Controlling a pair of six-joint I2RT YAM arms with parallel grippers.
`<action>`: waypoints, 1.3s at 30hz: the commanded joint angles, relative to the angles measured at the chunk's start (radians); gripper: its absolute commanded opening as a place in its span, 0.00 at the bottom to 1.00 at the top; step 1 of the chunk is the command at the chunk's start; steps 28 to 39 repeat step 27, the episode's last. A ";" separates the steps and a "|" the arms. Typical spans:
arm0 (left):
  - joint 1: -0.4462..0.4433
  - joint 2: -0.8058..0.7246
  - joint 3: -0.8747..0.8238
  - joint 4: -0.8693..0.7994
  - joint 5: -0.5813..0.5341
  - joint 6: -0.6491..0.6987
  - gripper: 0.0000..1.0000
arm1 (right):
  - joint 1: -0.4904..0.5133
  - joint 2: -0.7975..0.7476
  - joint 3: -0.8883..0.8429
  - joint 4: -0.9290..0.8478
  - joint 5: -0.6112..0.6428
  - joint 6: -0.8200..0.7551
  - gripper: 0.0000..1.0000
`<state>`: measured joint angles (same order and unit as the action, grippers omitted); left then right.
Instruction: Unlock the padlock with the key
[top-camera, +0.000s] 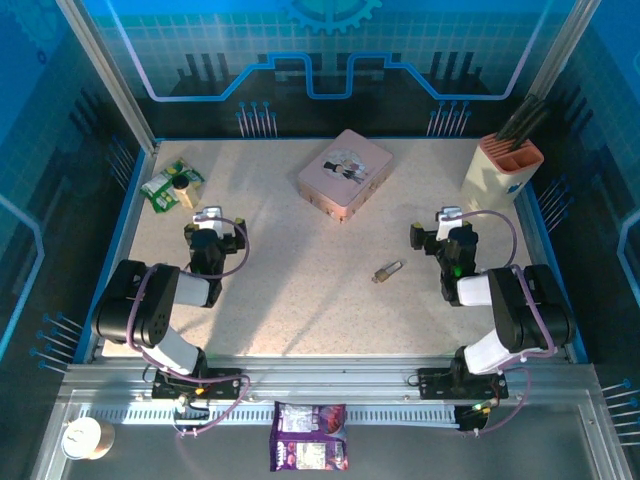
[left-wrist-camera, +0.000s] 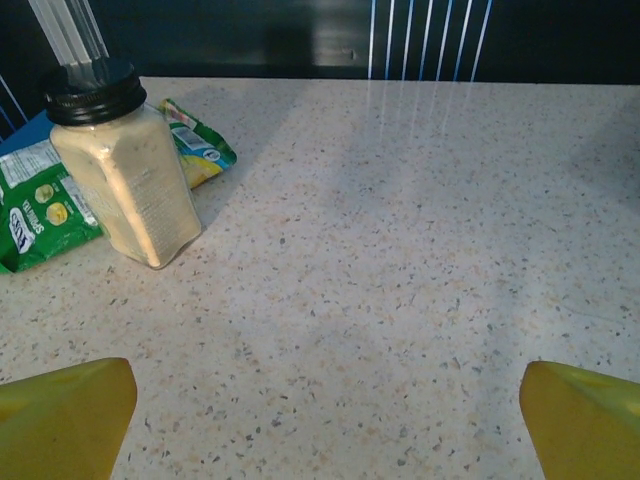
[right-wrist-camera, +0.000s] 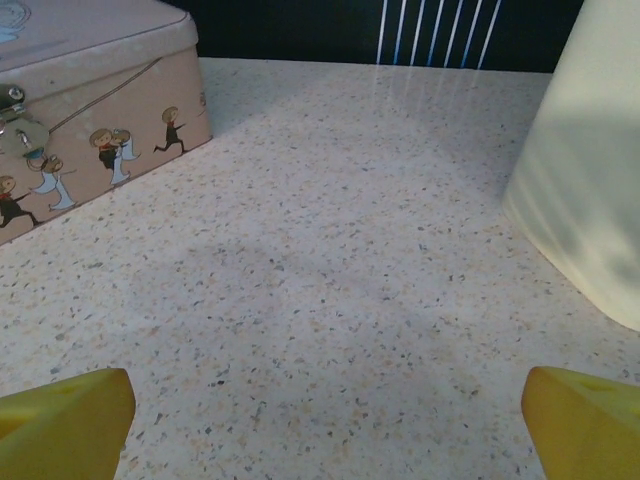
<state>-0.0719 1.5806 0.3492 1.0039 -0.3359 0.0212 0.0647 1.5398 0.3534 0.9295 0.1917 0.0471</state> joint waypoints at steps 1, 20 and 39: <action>0.006 -0.015 0.008 -0.010 0.021 -0.026 0.99 | 0.018 0.003 -0.005 0.061 0.068 -0.012 1.00; 0.006 -0.015 0.008 -0.010 0.021 -0.027 0.99 | 0.015 0.003 0.025 0.005 0.027 -0.021 1.00; 0.006 -0.015 0.008 -0.010 0.021 -0.026 0.99 | 0.017 0.005 0.019 0.016 0.032 -0.024 1.00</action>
